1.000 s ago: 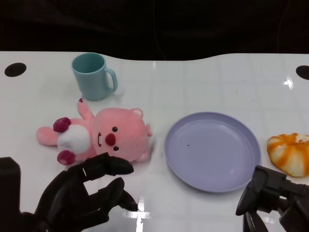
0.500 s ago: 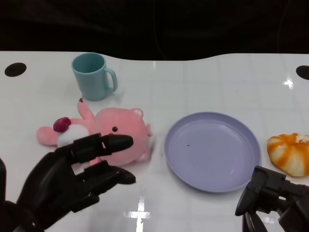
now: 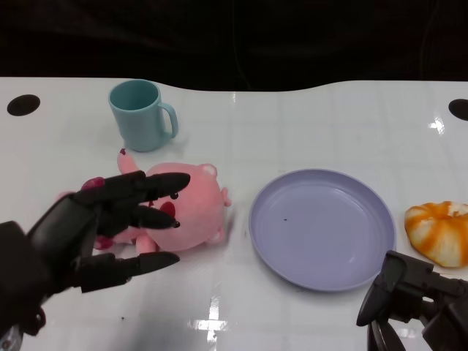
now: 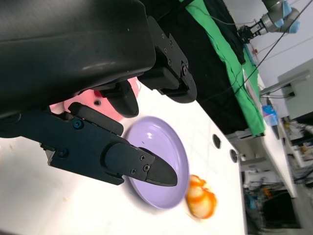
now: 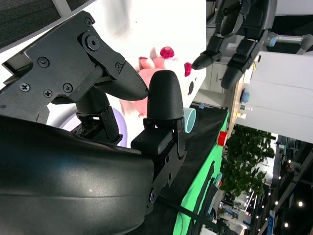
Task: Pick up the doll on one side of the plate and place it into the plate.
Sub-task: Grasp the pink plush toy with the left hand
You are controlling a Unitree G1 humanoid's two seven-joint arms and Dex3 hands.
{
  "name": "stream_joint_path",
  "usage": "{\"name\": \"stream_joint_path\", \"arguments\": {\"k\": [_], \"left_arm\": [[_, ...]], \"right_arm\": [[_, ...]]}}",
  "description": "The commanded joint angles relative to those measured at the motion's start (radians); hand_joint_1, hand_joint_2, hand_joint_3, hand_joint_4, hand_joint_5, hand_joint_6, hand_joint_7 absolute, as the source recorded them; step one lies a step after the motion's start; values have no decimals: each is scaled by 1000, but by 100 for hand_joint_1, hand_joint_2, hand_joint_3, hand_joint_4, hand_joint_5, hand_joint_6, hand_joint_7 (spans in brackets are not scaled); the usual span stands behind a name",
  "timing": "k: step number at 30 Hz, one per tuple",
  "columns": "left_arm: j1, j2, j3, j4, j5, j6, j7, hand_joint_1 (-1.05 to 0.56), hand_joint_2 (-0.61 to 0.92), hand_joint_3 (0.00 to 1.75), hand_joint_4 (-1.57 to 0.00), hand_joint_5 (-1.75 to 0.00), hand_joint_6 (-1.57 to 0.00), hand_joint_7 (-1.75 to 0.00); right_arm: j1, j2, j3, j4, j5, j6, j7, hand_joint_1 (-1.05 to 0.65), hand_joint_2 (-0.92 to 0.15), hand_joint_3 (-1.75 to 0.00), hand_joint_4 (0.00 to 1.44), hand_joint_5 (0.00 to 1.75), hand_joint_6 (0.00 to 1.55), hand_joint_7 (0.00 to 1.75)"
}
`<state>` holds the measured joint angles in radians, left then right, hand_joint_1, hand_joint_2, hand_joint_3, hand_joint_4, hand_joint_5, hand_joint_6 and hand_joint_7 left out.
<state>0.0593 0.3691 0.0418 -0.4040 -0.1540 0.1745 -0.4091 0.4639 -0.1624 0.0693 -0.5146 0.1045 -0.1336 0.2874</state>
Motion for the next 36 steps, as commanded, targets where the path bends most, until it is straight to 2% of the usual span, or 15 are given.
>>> {"name": "stream_joint_path", "arguments": {"k": [1, 13, 20, 26, 36], "left_arm": [[-35, 46, -6, 4, 56, -13, -6, -57, 90, 1, -12, -83, -40, -5], [-152, 200, -92, 48, 416, -89, 2, -64, 92, 2, 0, -67, -26, 0], [-227, 252, -174, 90, 668, -54, -8, -67, 92, 3, 0, -49, -21, 0], [-298, 259, -252, 179, 834, -48, -2, -68, 92, 2, -1, -43, -22, -1], [-399, 215, -353, 332, 1006, -19, 7, -72, 92, 3, 0, -41, -21, 0]], "right_arm": [[2, -8, -8, -5, -4, -1, -8, -19, -44, -137, 68, 175, 59, 153], [2, -9, -5, -6, -2, 3, -11, -20, -44, -136, 68, 175, 59, 151], [5, -8, -2, -17, -2, 14, -16, -21, -44, -136, 68, 175, 60, 151], [7, -11, -3, -24, 2, 23, -15, -21, -45, -135, 68, 175, 60, 151], [10, -9, 0, -29, -5, 21, -21, -20, -45, -135, 68, 175, 60, 151]]}}
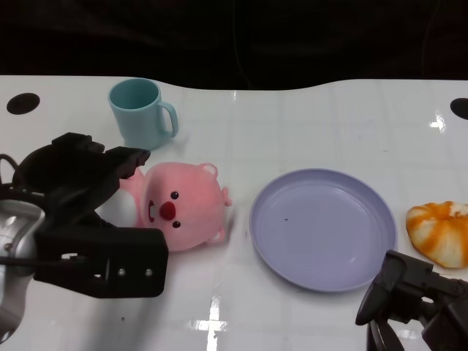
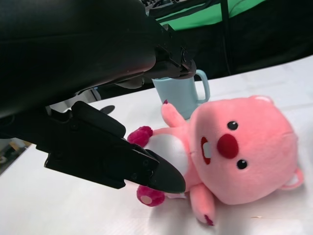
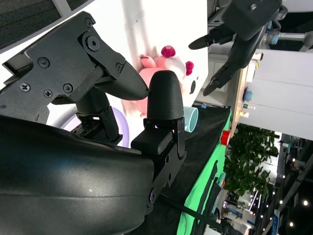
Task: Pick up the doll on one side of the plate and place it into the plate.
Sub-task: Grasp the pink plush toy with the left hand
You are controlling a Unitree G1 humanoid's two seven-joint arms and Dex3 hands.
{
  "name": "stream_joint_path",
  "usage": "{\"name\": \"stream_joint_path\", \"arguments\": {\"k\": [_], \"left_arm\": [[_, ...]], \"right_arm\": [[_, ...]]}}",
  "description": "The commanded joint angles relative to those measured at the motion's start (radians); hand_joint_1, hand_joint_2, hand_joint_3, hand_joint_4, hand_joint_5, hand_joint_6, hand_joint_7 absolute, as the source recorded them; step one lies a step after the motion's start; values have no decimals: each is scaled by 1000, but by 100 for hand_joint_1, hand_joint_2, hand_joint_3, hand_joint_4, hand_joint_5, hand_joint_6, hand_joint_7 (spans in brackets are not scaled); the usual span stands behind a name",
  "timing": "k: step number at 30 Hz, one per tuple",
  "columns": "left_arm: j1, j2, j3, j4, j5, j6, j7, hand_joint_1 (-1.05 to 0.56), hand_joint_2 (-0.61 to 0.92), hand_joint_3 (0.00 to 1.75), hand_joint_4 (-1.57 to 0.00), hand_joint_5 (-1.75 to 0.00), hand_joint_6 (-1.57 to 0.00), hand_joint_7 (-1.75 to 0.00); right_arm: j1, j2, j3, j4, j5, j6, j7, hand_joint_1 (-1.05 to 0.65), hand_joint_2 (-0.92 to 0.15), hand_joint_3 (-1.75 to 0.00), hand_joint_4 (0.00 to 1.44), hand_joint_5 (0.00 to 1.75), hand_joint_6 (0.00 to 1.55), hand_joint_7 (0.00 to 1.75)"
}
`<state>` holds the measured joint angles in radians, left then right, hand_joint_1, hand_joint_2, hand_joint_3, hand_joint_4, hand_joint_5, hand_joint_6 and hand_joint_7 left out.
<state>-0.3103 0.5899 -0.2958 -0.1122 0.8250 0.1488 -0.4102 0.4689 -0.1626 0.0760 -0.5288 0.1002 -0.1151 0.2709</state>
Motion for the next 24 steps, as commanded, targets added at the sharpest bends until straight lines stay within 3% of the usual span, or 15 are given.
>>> {"name": "stream_joint_path", "arguments": {"k": [1, 13, 24], "left_arm": [[-34, -10, -19, 51, 33, 7, 12, -72, 92, 2, 0, -41, -21, 0], [-144, -73, -82, 297, 56, -2, 63, -71, 91, 0, -1, -40, -20, 0], [-249, -128, -154, 516, 63, 4, 86, -72, 92, 3, -5, -27, -19, 0]], "right_arm": [[5, -9, -7, -15, 0, 4, -4, -20, -45, -135, 68, 175, 59, 151], [12, -9, -6, -20, -3, 1, -5, -20, -45, -136, 69, 175, 60, 151], [23, -10, -5, -34, -4, 5, -6, -21, -45, -136, 69, 175, 60, 150]]}}
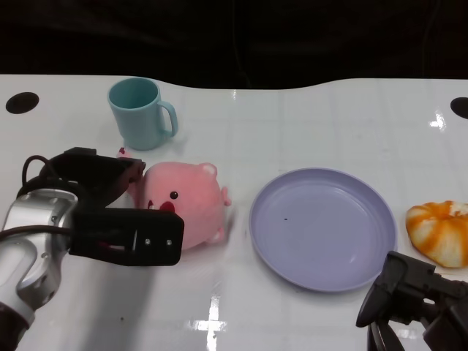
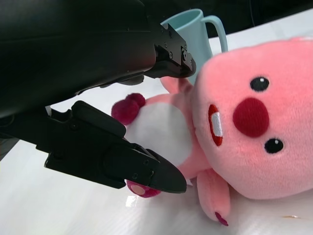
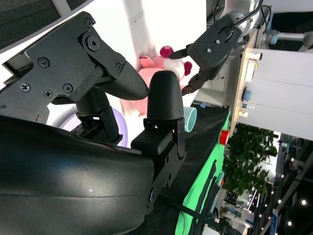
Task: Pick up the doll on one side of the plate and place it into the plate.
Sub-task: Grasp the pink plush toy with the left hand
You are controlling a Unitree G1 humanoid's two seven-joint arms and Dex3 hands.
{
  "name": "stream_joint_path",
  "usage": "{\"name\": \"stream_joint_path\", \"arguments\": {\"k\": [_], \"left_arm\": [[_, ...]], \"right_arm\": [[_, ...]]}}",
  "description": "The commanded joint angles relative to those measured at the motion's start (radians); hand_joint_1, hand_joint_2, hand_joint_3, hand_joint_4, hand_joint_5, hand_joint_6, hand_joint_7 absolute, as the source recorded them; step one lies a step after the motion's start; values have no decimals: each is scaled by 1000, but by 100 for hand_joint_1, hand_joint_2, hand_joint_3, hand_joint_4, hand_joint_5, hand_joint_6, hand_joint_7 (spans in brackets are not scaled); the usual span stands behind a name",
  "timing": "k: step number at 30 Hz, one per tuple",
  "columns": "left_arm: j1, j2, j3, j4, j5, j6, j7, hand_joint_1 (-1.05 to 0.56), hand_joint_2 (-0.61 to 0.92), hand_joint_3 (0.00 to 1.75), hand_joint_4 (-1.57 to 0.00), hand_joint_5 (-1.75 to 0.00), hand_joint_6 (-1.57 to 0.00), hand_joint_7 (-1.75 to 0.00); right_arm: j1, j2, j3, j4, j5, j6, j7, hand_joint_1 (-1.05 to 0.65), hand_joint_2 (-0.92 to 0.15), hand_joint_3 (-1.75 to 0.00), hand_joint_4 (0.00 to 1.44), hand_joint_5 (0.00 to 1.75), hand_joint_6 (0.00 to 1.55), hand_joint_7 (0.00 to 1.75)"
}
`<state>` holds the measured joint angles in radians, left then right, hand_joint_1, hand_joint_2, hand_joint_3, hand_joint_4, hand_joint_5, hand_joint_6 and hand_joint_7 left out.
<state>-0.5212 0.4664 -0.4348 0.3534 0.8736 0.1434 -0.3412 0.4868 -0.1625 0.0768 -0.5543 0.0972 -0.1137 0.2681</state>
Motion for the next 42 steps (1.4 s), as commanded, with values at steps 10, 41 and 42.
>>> {"name": "stream_joint_path", "arguments": {"k": [10, 41, 42], "left_arm": [[-187, -94, -96, 464, -8, -80, 136, -69, 92, 1, -16, -15, -23, -1], [-184, -195, -149, 853, -119, -284, 558, -23, 92, 32, -71, -169, -114, -17], [-178, -192, -142, 850, -125, -299, 589, -22, 92, 34, -72, -172, -102, -50]], "right_arm": [[19, -10, -5, -25, -2, 3, -6, -22, -44, -136, 70, 175, 61, 150], [30, -11, -11, -37, -10, 1, -5, -23, -44, -136, 70, 174, 62, 149], [30, -11, -12, -38, -10, 1, -5, -23, -44, -136, 70, 175, 62, 149]]}}
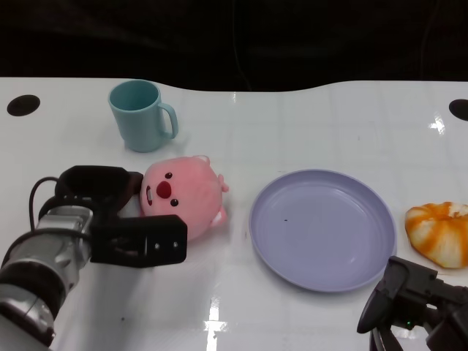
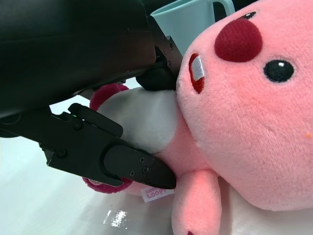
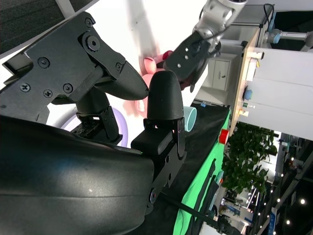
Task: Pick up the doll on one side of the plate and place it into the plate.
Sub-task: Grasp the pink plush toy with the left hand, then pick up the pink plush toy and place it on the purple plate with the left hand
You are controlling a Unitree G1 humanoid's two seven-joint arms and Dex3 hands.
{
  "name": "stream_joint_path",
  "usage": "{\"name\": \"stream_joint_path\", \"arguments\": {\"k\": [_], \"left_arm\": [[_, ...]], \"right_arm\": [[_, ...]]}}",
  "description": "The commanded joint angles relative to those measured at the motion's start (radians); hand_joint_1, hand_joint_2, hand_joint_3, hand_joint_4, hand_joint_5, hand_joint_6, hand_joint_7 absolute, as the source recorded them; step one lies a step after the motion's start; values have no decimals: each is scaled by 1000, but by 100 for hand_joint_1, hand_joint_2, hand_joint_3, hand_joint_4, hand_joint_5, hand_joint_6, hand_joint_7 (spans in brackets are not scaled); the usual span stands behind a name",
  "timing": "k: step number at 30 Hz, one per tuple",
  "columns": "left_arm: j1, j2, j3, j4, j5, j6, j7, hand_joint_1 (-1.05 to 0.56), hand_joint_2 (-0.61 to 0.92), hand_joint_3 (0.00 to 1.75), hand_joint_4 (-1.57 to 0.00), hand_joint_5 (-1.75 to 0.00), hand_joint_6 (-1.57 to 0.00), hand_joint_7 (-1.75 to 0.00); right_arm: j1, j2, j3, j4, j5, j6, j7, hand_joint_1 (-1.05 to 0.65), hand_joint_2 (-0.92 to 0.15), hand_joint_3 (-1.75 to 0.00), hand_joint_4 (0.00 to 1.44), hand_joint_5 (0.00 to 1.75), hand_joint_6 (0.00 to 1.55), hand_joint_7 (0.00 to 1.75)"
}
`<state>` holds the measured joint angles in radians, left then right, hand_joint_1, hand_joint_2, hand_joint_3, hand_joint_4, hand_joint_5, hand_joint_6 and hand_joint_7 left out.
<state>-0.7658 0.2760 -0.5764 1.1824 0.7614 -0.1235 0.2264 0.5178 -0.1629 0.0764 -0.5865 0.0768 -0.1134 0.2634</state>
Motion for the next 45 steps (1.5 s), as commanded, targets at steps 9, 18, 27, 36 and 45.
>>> {"name": "stream_joint_path", "arguments": {"k": [9, 18, 27, 36, 45], "left_arm": [[113, 39, 32, -42, -36, -130, 194, -19, 92, 29, -85, -175, -65, -174], [180, 102, 104, -208, -86, -192, 197, -14, 57, 97, -88, -175, -66, -175], [258, 144, 190, -482, -124, -119, 93, -16, 53, 103, -90, -175, -66, -175], [293, 109, 267, -713, -202, 11, -93, -15, 47, 119, -93, -175, -73, -175], [249, 54, 253, -810, -183, 49, -179, -12, 45, 121, -94, -175, -74, -175]], "right_arm": [[-5, -11, -16, -7, 22, 14, 2, -23, -44, -136, 70, 175, 62, 149], [-20, -15, -29, 20, 36, -3, 14, -23, -45, -136, 70, 175, 61, 150], [-22, -13, -30, 21, 37, 8, 15, -22, -45, -137, 70, 175, 61, 150], [-24, -11, -25, 22, 30, 10, 13, -22, -44, -137, 70, 175, 61, 150], [-26, -5, -10, 22, 19, 12, 6, -21, -44, -137, 69, 175, 61, 151]]}}
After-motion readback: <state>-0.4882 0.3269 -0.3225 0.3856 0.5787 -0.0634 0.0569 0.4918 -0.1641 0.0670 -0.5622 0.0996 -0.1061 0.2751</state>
